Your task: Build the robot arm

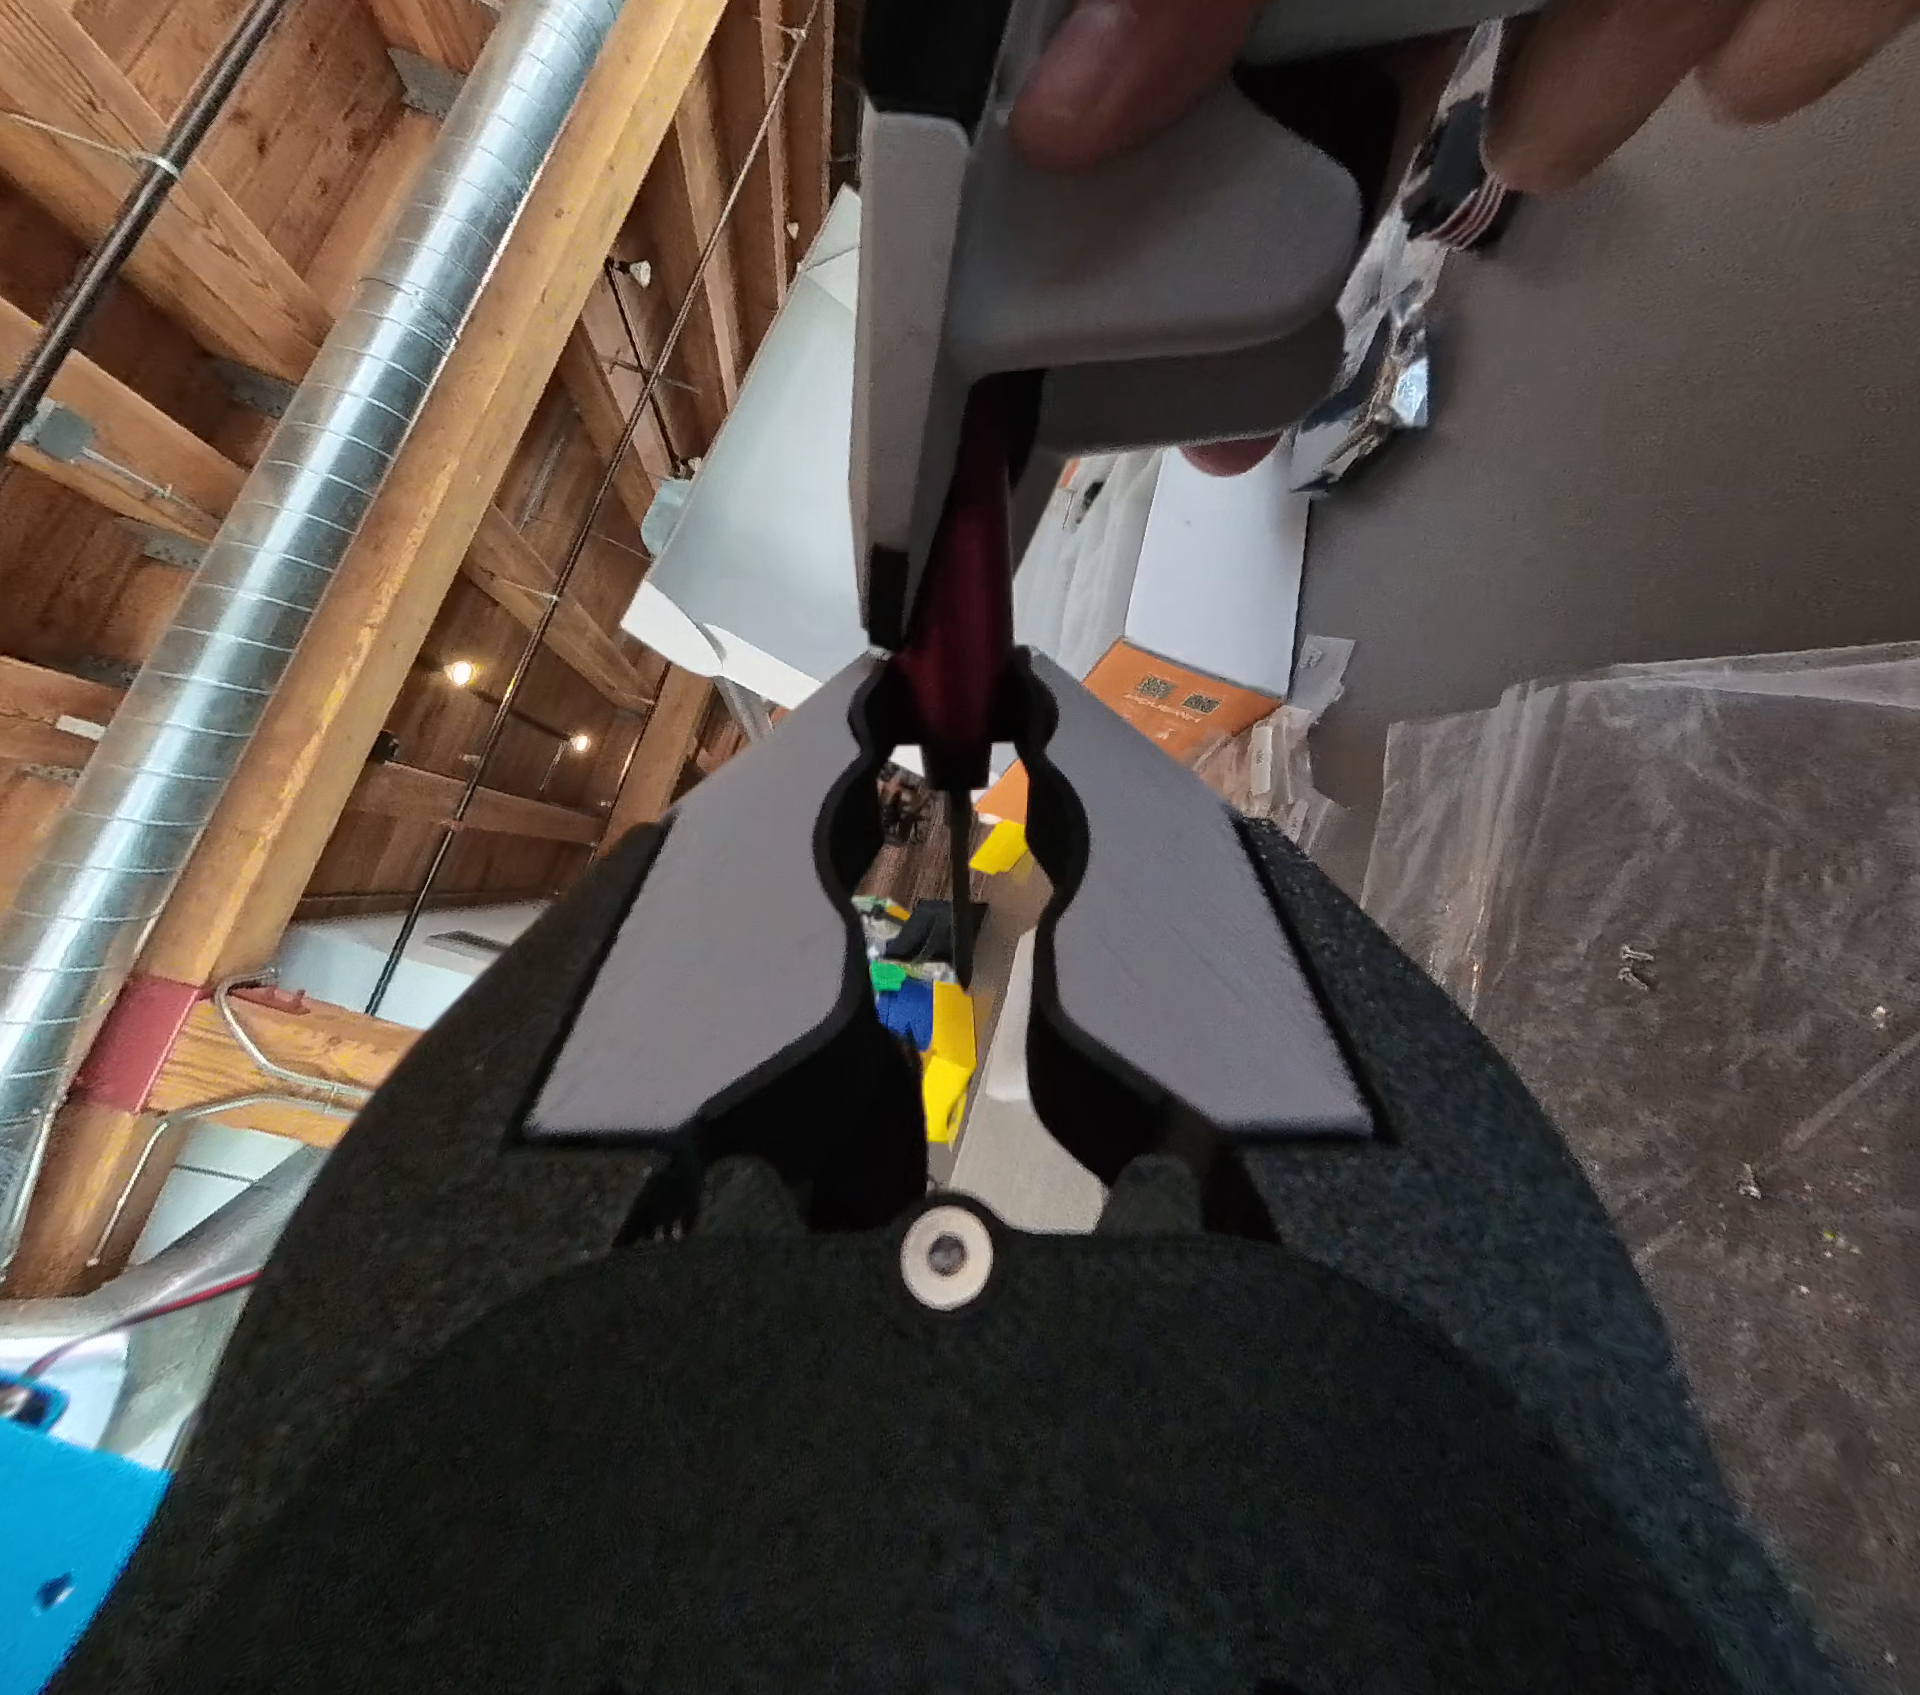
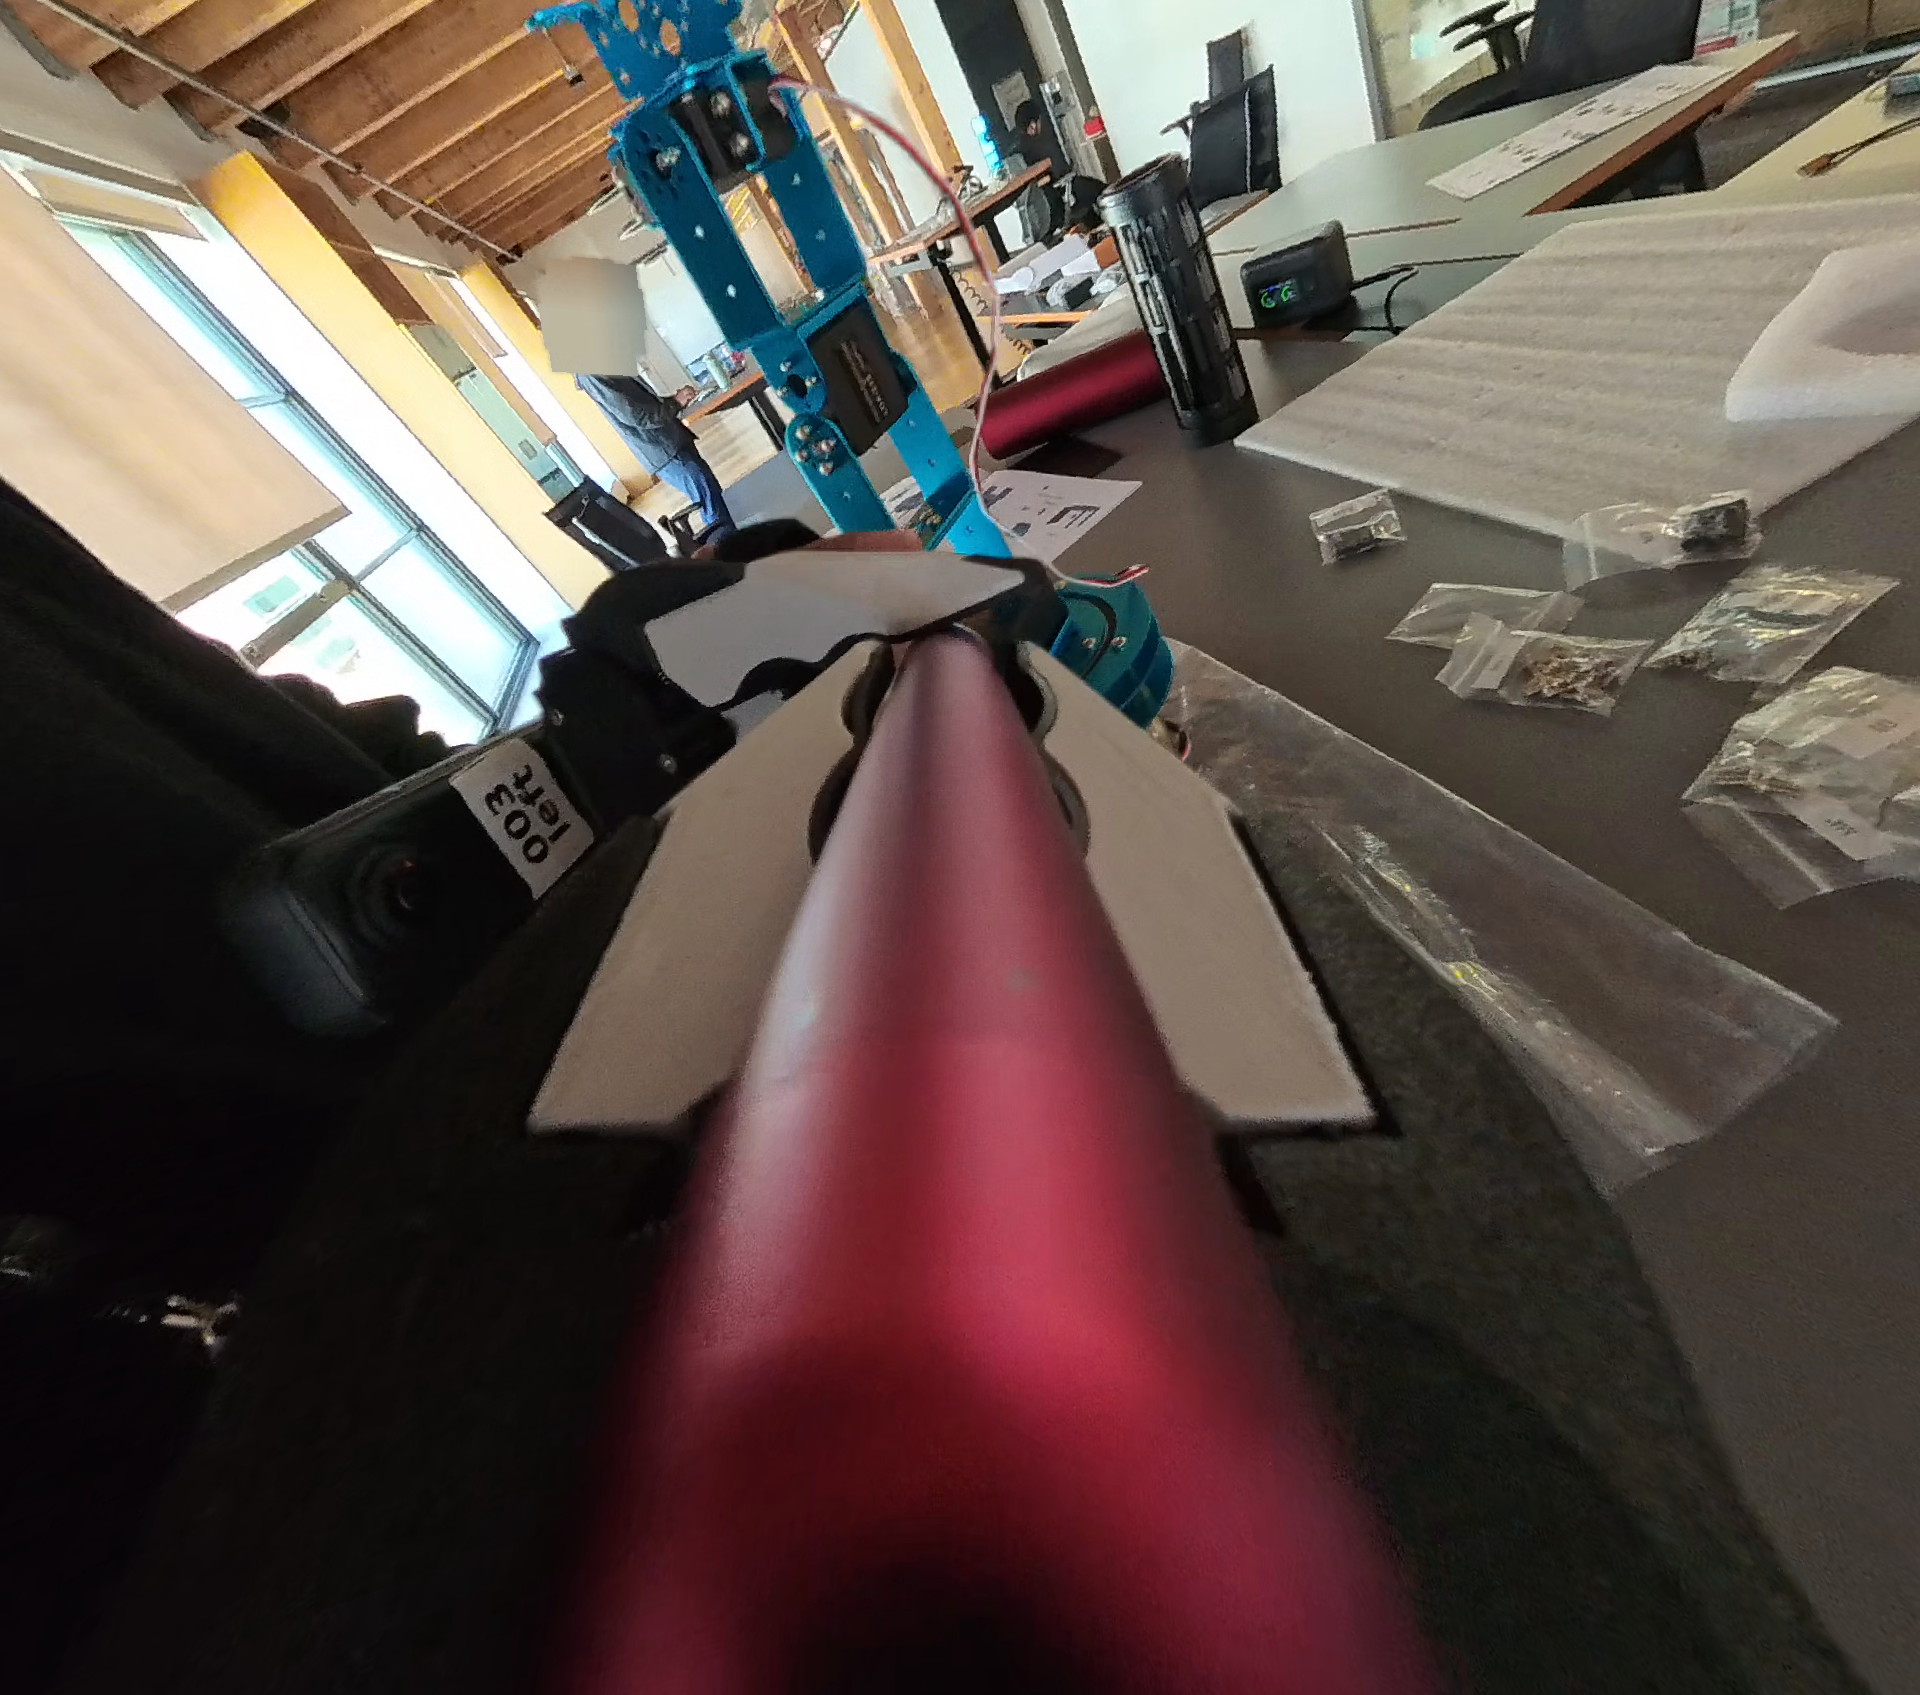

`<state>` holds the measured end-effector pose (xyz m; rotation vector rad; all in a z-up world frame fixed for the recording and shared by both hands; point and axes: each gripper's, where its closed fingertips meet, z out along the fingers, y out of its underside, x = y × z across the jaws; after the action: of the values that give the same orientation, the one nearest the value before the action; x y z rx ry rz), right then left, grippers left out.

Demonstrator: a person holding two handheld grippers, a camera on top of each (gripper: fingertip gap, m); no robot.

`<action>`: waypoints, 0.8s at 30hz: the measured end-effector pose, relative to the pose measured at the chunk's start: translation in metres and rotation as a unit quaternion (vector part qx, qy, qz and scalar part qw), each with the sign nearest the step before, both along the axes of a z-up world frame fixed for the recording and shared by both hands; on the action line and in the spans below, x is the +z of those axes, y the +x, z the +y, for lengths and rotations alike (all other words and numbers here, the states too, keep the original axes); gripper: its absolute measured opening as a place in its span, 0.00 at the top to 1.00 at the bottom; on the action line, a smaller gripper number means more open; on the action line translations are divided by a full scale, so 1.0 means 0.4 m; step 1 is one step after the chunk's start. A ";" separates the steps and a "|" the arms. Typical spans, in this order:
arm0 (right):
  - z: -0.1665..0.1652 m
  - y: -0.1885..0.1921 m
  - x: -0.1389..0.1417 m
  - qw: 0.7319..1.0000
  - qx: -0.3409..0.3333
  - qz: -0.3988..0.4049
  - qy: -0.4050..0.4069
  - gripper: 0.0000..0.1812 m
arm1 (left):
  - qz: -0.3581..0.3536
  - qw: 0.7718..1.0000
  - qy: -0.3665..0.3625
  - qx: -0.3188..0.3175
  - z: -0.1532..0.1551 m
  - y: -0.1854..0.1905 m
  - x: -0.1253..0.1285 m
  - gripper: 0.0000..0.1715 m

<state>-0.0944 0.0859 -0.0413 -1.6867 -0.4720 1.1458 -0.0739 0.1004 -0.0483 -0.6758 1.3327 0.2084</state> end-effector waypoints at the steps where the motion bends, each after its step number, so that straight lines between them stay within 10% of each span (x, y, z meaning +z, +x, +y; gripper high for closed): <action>1: -0.005 -0.004 -0.002 1.000 0.005 -0.006 0.004 0.87 | -0.004 1.000 0.001 -0.004 -0.005 -0.003 -0.001 0.88; 24: -0.039 0.015 0.028 0.998 0.031 -0.047 0.030 0.86 | -0.016 0.998 0.048 0.026 -0.022 -0.007 0.033 0.87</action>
<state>-0.0885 0.0702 -0.0303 -1.6883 -0.6156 1.0901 -0.0767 0.0916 -0.0351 -0.6312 1.2682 0.3001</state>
